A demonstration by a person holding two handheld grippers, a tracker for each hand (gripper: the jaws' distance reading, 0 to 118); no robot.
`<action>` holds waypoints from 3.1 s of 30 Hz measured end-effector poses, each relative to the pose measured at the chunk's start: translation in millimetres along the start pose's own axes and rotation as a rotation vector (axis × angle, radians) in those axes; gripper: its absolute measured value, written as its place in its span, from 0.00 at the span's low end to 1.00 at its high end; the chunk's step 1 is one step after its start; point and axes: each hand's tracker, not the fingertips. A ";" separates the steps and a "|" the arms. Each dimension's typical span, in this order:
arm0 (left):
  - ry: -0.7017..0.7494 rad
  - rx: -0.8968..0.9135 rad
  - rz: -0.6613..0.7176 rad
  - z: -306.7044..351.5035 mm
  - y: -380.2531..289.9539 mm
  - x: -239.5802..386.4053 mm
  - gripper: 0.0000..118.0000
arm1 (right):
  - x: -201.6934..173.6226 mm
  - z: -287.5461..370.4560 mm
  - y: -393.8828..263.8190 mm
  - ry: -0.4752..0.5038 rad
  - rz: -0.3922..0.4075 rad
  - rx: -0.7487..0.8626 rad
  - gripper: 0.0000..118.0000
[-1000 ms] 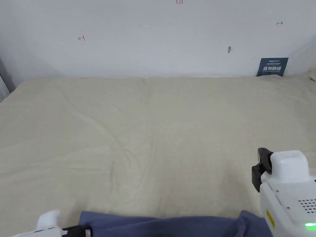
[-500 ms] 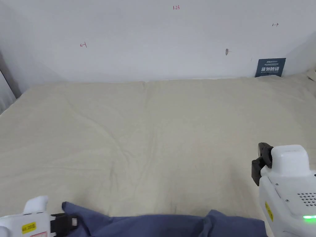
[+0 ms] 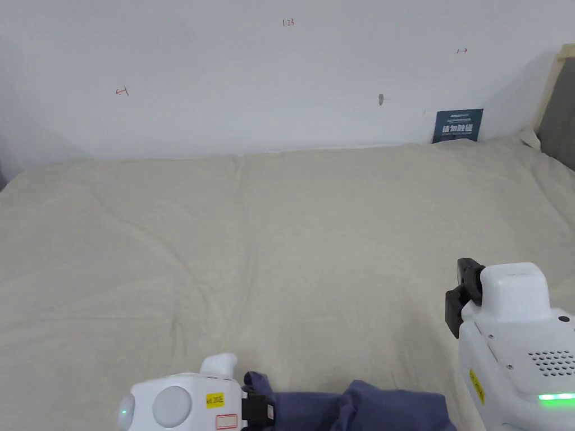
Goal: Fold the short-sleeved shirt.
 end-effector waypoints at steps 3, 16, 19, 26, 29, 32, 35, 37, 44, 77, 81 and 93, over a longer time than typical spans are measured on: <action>0.032 -0.032 0.011 -18.0 -2.7 8.2 0.23 | 7.1 2.1 -0.6 -0.012 -0.003 -0.004 0.00; 0.089 0.382 -0.092 70.5 -16.5 16.6 0.70 | 12.1 6.1 1.7 -0.025 -0.022 0.000 0.00; 0.152 0.488 -0.113 88.9 -25.3 10.5 0.38 | 8.6 6.7 4.0 -0.014 -0.022 0.005 0.00; 0.198 0.547 -0.106 85.2 -49.2 -4.7 0.03 | 4.6 6.8 4.4 0.003 -0.023 0.007 0.00; 0.249 0.477 -0.164 59.9 -56.9 1.5 0.03 | 4.0 6.4 4.2 0.008 -0.025 0.005 0.00; 0.261 0.396 -0.227 25.0 -65.5 10.5 0.03 | 4.8 6.1 3.7 0.007 -0.020 0.002 0.00; 0.251 0.328 -0.223 -6.9 -70.1 18.5 0.03 | 8.4 6.3 2.1 0.004 -0.019 -0.002 0.00; 0.213 0.270 -0.208 -28.1 -72.0 23.4 0.03 | 11.5 5.4 0.7 -0.001 -0.018 -0.009 0.00; 0.232 0.187 -0.205 -75.3 -86.9 30.0 0.03 | 23.0 5.0 -5.2 -0.028 -0.020 -0.033 0.00; -0.088 0.097 0.224 34.6 -38.9 -153.4 0.65 | -22.2 -11.7 -3.8 0.038 0.011 -0.067 0.00; -0.083 0.065 0.222 8.1 -41.8 -148.3 0.49 | -23.3 -14.4 -7.7 0.033 0.019 -0.082 0.00; -0.004 0.171 0.171 37.8 -45.6 -123.5 0.08 | -13.7 -18.2 -5.9 0.015 0.026 -0.086 0.00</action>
